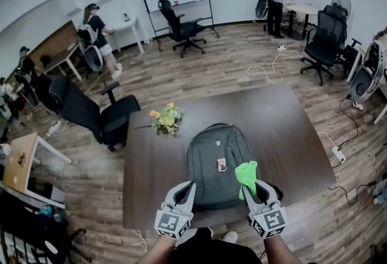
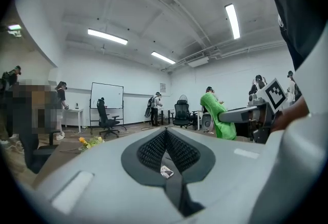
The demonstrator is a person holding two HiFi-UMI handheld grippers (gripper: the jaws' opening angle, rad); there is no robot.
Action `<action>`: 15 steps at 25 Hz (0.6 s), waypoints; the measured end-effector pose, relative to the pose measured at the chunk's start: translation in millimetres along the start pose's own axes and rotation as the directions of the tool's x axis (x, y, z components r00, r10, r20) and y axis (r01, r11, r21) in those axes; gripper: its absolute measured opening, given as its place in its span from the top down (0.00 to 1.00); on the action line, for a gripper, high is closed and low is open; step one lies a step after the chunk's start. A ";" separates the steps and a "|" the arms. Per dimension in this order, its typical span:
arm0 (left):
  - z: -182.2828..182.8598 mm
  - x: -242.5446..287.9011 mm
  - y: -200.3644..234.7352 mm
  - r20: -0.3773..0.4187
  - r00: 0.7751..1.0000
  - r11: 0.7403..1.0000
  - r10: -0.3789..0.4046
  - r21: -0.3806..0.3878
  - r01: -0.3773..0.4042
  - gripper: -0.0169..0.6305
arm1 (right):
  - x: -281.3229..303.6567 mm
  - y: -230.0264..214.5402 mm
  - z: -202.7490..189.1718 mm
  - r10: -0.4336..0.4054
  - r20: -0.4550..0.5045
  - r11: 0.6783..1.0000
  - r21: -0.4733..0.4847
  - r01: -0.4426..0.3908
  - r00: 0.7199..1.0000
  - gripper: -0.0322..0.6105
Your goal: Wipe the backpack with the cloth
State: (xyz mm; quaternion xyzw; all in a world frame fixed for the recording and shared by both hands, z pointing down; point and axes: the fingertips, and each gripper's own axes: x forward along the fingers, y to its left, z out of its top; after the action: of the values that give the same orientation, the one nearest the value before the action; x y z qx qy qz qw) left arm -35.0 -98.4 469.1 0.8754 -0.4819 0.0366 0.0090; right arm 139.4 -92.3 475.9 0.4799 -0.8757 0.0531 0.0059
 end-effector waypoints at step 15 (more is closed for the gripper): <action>-21.2 21.3 77.9 -0.020 0.997 0.991 0.070 -0.109 -0.072 0.95 | 99.6 21.2 -5.0 0.066 -0.072 0.998 -0.011 -0.067 0.995 0.79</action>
State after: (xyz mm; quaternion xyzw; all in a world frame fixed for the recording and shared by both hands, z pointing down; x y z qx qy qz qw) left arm -90.6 -157.0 490.2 0.8556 -0.5139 0.0173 0.0595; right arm 67.6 -164.1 485.1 0.4481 -0.8908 0.0645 0.0387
